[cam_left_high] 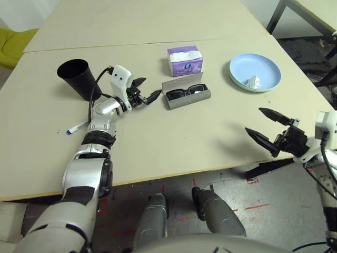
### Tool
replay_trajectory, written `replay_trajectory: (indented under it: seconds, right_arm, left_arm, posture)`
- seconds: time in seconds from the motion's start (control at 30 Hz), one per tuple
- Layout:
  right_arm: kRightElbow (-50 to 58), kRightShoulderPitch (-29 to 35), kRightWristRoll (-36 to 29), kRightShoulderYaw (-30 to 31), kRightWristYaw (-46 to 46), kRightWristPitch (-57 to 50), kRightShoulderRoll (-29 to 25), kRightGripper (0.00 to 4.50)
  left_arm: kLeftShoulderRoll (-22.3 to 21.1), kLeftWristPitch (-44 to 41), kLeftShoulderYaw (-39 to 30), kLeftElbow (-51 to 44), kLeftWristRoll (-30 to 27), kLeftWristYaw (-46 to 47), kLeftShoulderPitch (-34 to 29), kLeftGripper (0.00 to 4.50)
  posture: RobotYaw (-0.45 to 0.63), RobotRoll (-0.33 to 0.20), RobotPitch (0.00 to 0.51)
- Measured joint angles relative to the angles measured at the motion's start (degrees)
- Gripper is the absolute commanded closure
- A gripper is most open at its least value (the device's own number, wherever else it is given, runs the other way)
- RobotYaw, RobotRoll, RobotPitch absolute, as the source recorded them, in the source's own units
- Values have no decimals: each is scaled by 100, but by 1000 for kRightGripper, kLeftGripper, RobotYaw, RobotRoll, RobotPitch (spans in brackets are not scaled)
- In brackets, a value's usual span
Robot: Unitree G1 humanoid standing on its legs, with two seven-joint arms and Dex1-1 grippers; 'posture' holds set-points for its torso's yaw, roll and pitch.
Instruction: Organize and tidy the items on the table.
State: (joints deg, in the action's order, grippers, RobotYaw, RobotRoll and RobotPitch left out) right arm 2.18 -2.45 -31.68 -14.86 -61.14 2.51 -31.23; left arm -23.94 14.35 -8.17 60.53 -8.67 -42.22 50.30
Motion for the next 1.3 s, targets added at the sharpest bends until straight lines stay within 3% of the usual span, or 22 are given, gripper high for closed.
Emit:
replay_trajectory:
  seconds: [0.57, 1.3]
  right_arm:
    - [391, 158, -5, -1, 179, -122, -70, 25]
    - [583, -21, -33, 2, 388, -302, -125, 25]
  left_arm:
    - [288, -127, 86, 511, 234, 690, 532, 0]
    - [197, 218, 538, 64, 485, -450, 64, 0]
  posture:
    - [-274, 0, 174]
    - [-254, 0, 168]
